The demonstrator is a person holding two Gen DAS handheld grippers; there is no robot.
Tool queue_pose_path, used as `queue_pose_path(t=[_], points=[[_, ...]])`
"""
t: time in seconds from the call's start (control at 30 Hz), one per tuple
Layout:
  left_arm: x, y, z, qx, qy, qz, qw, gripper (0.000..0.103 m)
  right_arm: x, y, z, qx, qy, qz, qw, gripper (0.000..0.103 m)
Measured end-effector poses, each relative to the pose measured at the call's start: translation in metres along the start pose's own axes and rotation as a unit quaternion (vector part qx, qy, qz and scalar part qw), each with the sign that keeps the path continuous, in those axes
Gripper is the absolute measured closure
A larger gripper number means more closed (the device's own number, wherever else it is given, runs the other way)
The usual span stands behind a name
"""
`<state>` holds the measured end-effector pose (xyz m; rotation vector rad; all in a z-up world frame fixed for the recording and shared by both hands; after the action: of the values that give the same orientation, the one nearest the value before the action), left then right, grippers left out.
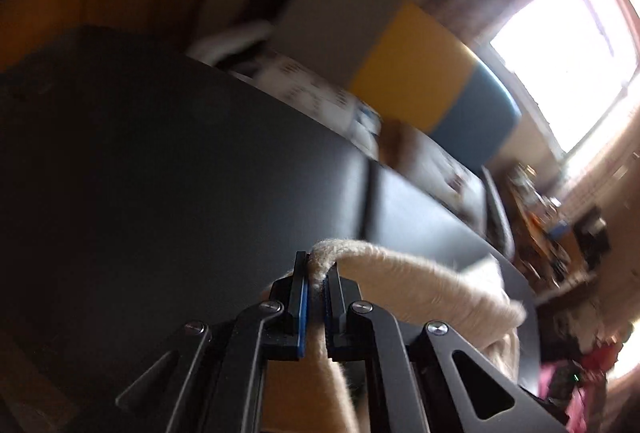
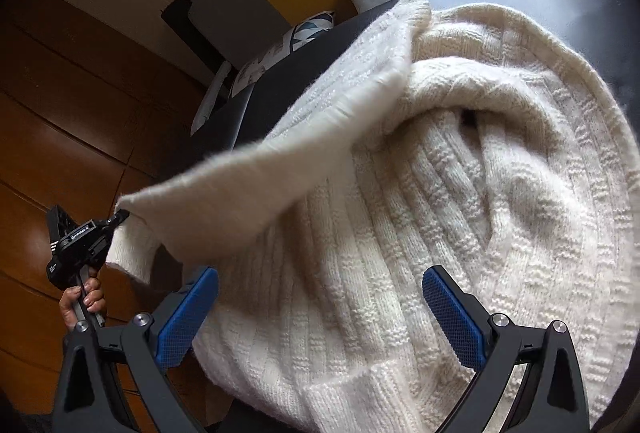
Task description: Fold clothes
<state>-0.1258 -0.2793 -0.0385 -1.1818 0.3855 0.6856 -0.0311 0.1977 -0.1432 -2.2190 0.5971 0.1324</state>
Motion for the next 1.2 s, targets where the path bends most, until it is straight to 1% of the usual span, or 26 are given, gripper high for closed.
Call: queue_pose_path(t=[0.07,0.1,0.2,0.27,0.33,0.37,0.47,0.5,0.57,0.6,0.67,0.73,0.8,0.87,0.97,1.03,1.07,1.13,1.2], points=[[-0.007,0.005,-0.029,-0.029,-0.024,-0.004,0.9993,0.098,-0.006,0.004,-0.003,0.008,-0.007,0.004,1.000,0.000],[-0.008,0.012,-0.039,-0.044,-0.025,-0.013,0.9986,0.098,-0.007,0.009,-0.003,0.009,-0.006,0.002,1.000,0.000],[0.008,0.038,-0.049,-0.061,-0.012,-0.053,0.9966,0.098,-0.009,0.025,-0.005,0.015,-0.003,-0.005,1.000,0.000],[0.016,0.054,-0.054,-0.067,-0.008,-0.078,0.9947,0.098,-0.006,0.038,-0.005,0.033,-0.006,-0.018,0.999,0.000],[0.027,0.070,-0.059,-0.073,-0.007,-0.103,0.9920,0.095,-0.004,0.049,-0.004,0.052,-0.013,-0.028,0.998,0.000],[0.030,0.071,-0.062,-0.072,-0.016,-0.110,0.9912,0.095,-0.003,0.051,-0.006,0.058,-0.020,-0.027,0.998,0.000],[0.039,0.072,-0.071,-0.068,-0.046,-0.130,0.9882,0.085,-0.002,0.052,-0.009,0.069,-0.030,-0.038,0.996,0.000],[0.041,0.061,-0.073,-0.075,-0.048,-0.124,0.9883,0.083,-0.001,0.052,-0.009,0.070,-0.030,-0.042,0.996,0.000],[0.043,0.036,-0.077,-0.083,-0.053,-0.107,0.9895,0.083,0.001,0.053,-0.008,0.069,-0.028,-0.047,0.996,0.000],[0.044,0.021,-0.079,-0.080,-0.055,-0.095,0.9908,0.083,0.003,0.054,-0.007,0.066,-0.025,-0.047,0.996,0.000],[0.054,-0.006,-0.078,-0.059,-0.063,-0.079,0.9932,0.082,0.003,0.054,-0.006,0.060,-0.022,-0.047,0.997,0.000],[0.072,-0.027,-0.069,-0.012,-0.068,-0.074,0.9949,0.081,0.002,0.055,-0.006,0.057,-0.021,-0.047,0.997,0.000],[0.098,-0.040,-0.051,0.021,-0.052,-0.079,0.9953,0.081,0.002,0.055,-0.006,0.057,-0.021,-0.047,0.997,0.000],[0.127,-0.039,-0.019,0.047,-0.017,-0.093,0.9944,0.081,0.002,0.051,-0.008,0.052,-0.019,-0.042,0.998,0.000],[0.164,-0.031,0.038,0.102,0.035,-0.123,0.9866,0.080,0.002,0.038,-0.014,0.034,-0.012,-0.028,0.999,0.000],[0.183,-0.025,0.072,0.130,0.066,-0.137,0.9798,0.077,0.009,0.027,-0.025,0.030,-0.045,-0.024,0.998,0.000],[0.191,-0.022,0.085,0.138,0.077,-0.143,0.9770,0.077,0.014,0.021,-0.031,0.028,-0.063,-0.023,0.997,0.000],[0.202,-0.012,0.095,0.130,0.080,-0.155,0.9760,0.076,0.022,0.010,-0.042,0.025,-0.100,-0.020,0.995,0.000],[0.217,-0.014,0.095,0.098,0.083,-0.158,0.9790,0.076,0.031,-0.002,-0.054,0.021,-0.136,-0.017,0.990,0.000]])
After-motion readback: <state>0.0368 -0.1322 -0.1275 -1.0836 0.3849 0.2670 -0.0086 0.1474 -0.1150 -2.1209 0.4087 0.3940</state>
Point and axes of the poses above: each gripper's, at about its wrist camera, not at the fingertips, and y roughly the way its jaws point, z to its right, x to its underside, the point moved 5 cm from there along y, roughly the way its jaws point, and after that the axes turned 10 degrees about y, right-handed, at the moved point
